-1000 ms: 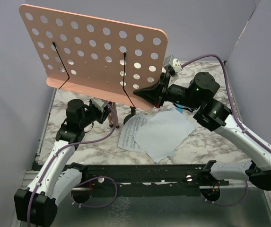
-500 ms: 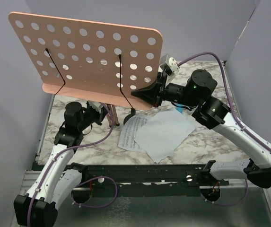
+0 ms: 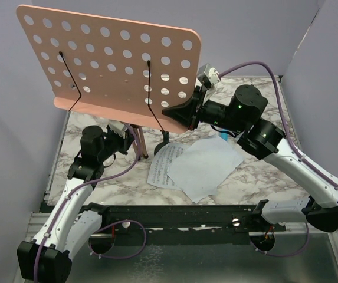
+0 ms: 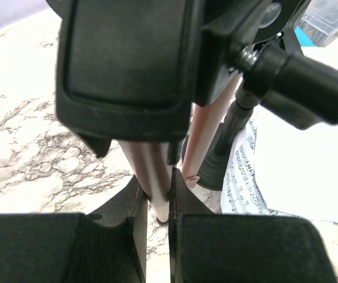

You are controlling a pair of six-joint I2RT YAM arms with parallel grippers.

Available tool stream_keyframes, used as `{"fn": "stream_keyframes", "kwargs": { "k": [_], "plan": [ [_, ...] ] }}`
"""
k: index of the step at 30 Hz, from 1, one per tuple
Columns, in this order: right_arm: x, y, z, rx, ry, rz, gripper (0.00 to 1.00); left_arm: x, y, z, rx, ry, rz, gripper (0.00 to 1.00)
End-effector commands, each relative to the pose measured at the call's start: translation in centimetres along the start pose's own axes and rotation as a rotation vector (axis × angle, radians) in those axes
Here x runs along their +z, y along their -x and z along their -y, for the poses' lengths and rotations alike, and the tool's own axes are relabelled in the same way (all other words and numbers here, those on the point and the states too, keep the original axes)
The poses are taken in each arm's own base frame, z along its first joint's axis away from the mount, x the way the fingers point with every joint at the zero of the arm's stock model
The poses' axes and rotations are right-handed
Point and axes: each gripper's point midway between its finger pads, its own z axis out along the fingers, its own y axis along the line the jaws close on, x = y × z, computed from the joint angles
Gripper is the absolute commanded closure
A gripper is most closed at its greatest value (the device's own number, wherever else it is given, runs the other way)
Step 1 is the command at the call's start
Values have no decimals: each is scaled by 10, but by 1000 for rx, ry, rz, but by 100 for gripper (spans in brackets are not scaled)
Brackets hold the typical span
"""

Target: Set up the instrument practice props

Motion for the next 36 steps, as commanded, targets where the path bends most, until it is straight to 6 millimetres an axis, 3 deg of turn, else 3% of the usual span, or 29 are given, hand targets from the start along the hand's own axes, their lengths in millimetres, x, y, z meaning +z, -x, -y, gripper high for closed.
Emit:
{"fn": "stream_keyframes", "kwargs": {
  "k": [1,7,18,23,29,33,36],
  "plan": [
    [-5,-9,53,50,-286,-26,100,-6,39,3,15,-8,113,100],
    [-18,-6,74,72,-433,-10,100,-12,33,1,37,15,100,100],
    [-13,-14,38,-45,-194,-30,99,-18,34,1,-26,38,83,100],
    [-12,-22,31,-51,-147,-55,99,-20,22,9,-48,8,74,100],
    [-14,-17,23,-44,-116,-40,99,-27,15,9,-58,30,86,100],
    [-15,-17,23,-45,-116,-37,92,-24,13,16,-69,-13,75,100],
    [-15,-18,22,-42,-110,-38,80,-22,11,19,-72,-34,64,100]
  ]
}}
